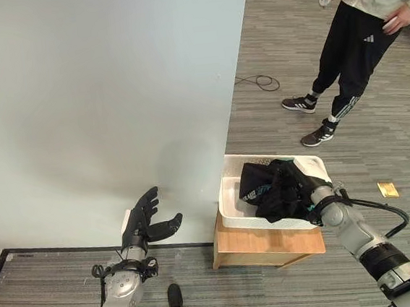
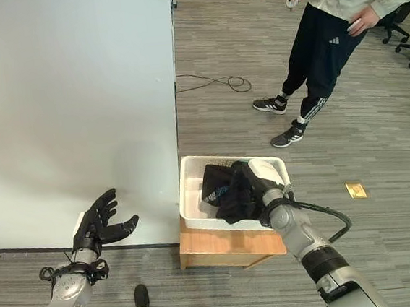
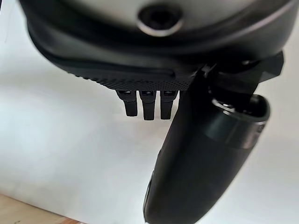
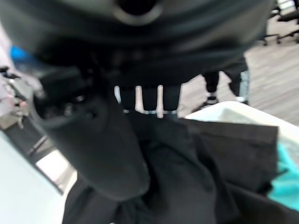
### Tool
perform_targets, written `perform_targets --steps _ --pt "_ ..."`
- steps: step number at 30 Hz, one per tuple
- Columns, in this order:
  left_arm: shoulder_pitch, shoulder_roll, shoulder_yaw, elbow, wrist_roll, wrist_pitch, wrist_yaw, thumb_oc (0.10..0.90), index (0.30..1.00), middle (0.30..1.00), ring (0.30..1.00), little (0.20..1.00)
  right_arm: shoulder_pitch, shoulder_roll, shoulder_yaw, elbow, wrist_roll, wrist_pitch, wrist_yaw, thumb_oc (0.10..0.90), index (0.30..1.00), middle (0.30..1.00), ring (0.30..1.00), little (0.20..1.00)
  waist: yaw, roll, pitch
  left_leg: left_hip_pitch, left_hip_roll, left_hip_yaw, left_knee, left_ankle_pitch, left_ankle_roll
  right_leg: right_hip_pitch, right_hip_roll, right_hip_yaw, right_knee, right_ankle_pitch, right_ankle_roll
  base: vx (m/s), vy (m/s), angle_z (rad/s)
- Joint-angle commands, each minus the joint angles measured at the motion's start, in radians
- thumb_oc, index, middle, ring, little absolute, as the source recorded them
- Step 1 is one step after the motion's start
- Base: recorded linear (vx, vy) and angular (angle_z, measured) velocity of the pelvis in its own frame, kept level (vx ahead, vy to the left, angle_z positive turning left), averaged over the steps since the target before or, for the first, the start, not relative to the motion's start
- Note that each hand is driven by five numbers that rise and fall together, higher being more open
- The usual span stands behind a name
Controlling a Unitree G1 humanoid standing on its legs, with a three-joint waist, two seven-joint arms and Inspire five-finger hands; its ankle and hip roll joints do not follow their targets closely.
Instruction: Pick up bed clothes into laundry basket.
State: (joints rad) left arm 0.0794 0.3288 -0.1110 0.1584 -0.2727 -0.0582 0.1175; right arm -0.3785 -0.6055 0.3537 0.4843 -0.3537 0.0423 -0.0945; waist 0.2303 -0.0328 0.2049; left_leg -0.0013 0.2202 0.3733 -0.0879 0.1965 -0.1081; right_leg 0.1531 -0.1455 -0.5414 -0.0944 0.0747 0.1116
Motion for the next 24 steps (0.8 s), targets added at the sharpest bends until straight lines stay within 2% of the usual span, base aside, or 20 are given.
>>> perform_targets --steps 1,8,15,24 --pt "-0.089 0.012 -0.07 -0.027 0.022 -0.069 -0.028 0.8 0.9 0.9 0.9 0.9 -0.155 -0.041 -0.033 0.062 -0.029 -0.023 -0.069 0.8 0.9 0.9 0.9 0.9 -0.004 -0.01 -0.025 -0.029 -0.008 0.01 0.001 -0.148 -0.004 0.076 -0.025 0.028 0.007 -0.197 0.005 0.0 0.0 0.0" --pt "-0.075 0.019 -0.09 -0.004 0.011 -0.069 -0.027 0.8 0.9 0.9 0.9 0.9 -0.231 -0.045 -0.001 0.17 -0.07 0.004 -0.11 0.8 0.9 0.9 0.9 0.9 -0.004 -0.007 -0.028 -0.039 -0.007 0.014 0.001 -0.144 -0.009 0.063 -0.024 0.028 0.007 -0.19 0.01 0.0 0.0 0.0" --pt "-0.075 0.011 -0.086 0.004 0.01 -0.072 -0.014 0.8 0.9 0.9 0.9 0.9 -0.245 -0.057 -0.022 0.161 -0.104 0.016 -0.145 0.8 0.9 0.9 0.9 0.9 -0.005 0.0 -0.036 -0.027 -0.012 0.016 0.001 -0.151 -0.009 0.07 -0.03 0.029 0.007 -0.185 0.014 0.0 0.0 0.0" --pt "-0.082 0.001 -0.077 0.011 0.008 -0.077 0.001 0.8 0.9 0.9 0.9 0.9 -0.235 -0.085 -0.104 0.022 -0.075 0.005 -0.207 0.8 0.9 0.9 0.9 0.9 -0.021 0.004 -0.054 -0.006 -0.015 0.022 0.001 -0.162 -0.008 0.082 -0.039 0.034 0.007 -0.18 0.02 0.0 0.0 0.0"
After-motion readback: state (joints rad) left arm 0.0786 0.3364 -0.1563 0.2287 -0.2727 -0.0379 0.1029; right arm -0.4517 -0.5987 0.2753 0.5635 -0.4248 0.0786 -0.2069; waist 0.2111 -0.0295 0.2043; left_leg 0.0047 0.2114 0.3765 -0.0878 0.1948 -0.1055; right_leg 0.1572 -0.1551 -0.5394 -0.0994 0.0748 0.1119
